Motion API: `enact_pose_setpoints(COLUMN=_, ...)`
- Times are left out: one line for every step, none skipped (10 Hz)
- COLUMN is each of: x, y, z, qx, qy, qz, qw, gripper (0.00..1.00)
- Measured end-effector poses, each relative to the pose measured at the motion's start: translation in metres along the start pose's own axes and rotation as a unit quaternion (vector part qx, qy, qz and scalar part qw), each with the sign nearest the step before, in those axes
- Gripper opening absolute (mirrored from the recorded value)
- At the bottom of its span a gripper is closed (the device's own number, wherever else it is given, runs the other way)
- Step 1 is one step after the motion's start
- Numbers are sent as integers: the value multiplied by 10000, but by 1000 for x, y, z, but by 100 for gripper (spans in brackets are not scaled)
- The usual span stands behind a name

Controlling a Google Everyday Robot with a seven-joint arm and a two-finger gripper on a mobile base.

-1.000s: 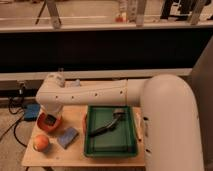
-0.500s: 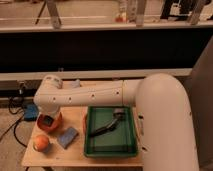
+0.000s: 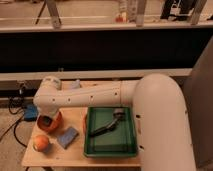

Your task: Place eraser in red bowl

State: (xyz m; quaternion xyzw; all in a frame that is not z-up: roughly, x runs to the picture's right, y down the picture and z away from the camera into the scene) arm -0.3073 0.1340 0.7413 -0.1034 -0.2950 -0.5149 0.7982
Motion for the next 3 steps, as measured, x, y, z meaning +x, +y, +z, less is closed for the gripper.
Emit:
enact_pose_setpoints(x=2, y=-1, z=2, qx=12, qy=3, qz=-3, qw=10000, gripper=0)
enact_pose_setpoints(x=1, y=-1, z=4, qx=29, qy=0, qz=-13, qw=10000, gripper=0)
enact_pose_setpoints(x=1, y=-1, z=6, qx=43, qy=-3, qz=-22, qw=10000, gripper=0)
